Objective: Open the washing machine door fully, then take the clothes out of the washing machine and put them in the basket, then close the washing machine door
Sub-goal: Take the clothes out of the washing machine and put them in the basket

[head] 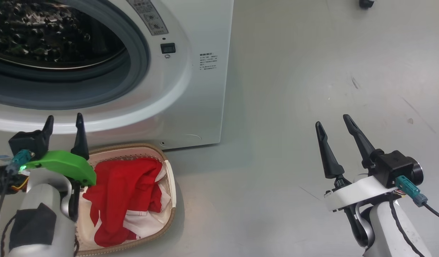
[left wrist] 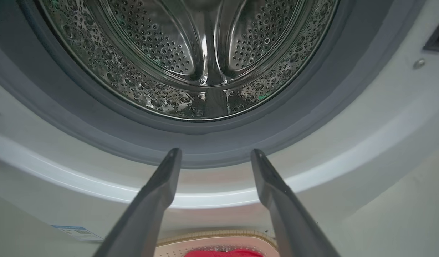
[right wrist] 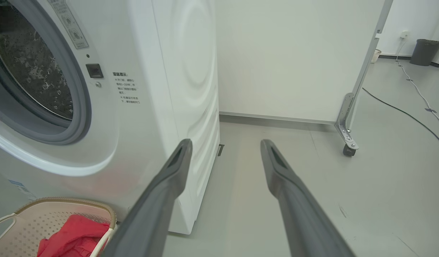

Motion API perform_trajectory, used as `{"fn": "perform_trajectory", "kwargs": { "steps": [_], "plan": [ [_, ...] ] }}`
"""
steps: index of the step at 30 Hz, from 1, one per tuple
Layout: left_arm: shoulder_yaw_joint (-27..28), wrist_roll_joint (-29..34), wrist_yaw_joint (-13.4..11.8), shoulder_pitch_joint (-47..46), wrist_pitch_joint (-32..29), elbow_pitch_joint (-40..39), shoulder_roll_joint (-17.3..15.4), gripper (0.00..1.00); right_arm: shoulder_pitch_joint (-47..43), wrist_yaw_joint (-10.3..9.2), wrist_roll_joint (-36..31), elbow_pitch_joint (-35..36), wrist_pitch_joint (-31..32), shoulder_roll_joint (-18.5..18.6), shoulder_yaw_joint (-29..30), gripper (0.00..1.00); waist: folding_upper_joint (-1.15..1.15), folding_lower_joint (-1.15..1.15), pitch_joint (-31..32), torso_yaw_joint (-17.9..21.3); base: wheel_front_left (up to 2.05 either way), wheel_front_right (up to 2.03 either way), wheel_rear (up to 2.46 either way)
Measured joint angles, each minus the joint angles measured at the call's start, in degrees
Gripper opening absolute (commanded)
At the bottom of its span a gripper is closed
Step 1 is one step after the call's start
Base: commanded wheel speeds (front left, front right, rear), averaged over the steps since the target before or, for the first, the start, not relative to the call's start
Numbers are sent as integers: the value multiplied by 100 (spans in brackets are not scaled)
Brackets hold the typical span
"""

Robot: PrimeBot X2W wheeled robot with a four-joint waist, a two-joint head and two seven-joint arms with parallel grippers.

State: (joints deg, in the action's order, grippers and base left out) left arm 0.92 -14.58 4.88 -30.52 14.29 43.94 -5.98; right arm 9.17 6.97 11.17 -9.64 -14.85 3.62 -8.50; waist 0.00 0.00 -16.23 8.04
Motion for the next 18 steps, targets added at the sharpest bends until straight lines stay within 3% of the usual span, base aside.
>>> {"fn": "perform_trajectory", "kwargs": {
  "steps": [18],
  "plan": [
    [-165, -22, 197, 1148, 14, -1405, 288, 100, -404, 0, 34, -25, 0, -8, 68, 100, 0, 0, 972, -428, 0, 0, 0]
  ]
}}
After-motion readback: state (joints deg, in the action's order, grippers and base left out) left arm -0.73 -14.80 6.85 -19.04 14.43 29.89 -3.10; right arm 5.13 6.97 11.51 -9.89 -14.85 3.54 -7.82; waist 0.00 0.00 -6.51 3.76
